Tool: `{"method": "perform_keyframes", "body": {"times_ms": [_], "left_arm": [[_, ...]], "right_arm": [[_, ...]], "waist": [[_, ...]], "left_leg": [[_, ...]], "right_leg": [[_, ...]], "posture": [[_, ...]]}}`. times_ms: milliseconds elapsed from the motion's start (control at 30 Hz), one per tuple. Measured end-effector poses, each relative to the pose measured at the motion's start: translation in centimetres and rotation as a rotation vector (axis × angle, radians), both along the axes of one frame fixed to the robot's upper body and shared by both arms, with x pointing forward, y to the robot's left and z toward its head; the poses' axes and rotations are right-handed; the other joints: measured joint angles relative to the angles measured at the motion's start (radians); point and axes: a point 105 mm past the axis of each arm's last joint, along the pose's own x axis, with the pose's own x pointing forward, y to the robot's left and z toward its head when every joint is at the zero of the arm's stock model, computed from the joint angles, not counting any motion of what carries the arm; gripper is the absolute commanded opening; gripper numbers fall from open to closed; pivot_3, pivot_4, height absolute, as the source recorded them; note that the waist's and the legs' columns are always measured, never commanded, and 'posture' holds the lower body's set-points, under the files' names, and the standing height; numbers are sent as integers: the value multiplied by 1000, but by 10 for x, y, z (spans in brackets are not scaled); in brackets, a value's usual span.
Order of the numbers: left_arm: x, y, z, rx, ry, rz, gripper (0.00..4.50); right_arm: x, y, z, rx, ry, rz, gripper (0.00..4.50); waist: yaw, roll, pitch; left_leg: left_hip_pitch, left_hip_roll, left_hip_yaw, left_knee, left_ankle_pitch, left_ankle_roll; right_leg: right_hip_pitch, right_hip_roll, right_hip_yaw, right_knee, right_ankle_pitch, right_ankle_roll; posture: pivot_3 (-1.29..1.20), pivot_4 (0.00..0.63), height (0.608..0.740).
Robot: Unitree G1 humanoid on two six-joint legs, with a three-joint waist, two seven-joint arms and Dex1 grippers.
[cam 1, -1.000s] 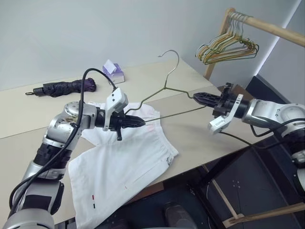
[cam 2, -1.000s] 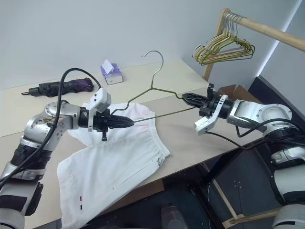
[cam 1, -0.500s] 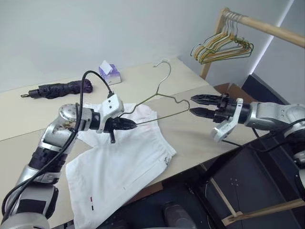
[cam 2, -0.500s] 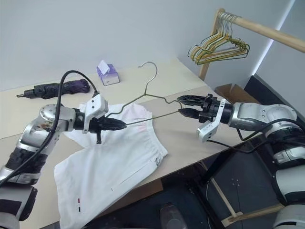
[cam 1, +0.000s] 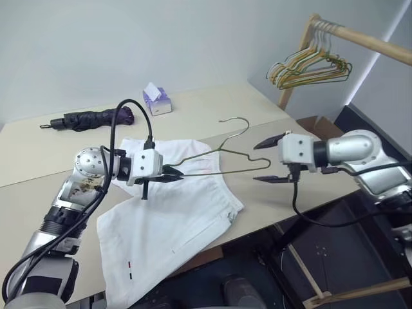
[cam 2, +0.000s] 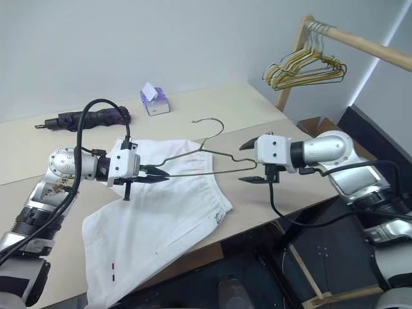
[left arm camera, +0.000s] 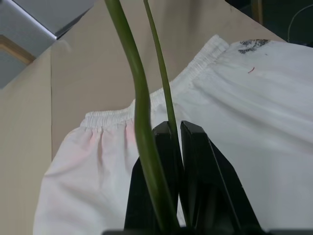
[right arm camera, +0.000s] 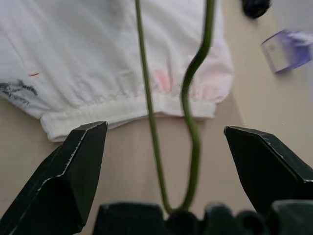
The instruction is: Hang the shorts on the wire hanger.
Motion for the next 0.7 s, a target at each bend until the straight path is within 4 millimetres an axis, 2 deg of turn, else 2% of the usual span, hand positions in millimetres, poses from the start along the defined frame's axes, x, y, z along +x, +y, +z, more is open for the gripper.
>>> {"method": "perform_keyframes", "body": {"times_ms": [67,167,533,700], "left_arm": [[0,0,1,-8,-2,-2,0],[0,-2,1,-13,0,-7,0],[-2,-2,0,5,-2,-26,0],[-3,-1,0,22,-8,-35,0]], "right_arm": [[2,6,-5,-13,24,3,4484],[5,12,-12,-38,37,-1,3876],[6,11,-8,-49,55,9,145],[3,12,-11,-69,63,33,63]], "waist": [[6,0,0],[23,0,0],[49,0,0],[49,0,0]], "left_leg": [[-7,0,0,6,0,0],[-9,-2,1,10,0,0],[-9,-3,1,10,0,0],[-9,-3,2,10,0,0]], "right_leg": [[-7,0,0,6,0,0],[-9,-1,1,9,0,0],[-9,-1,0,10,0,1],[-10,0,0,10,0,1]], "posture": [[-203,0,740],[-196,0,740],[-199,0,740],[-204,0,740]]}}
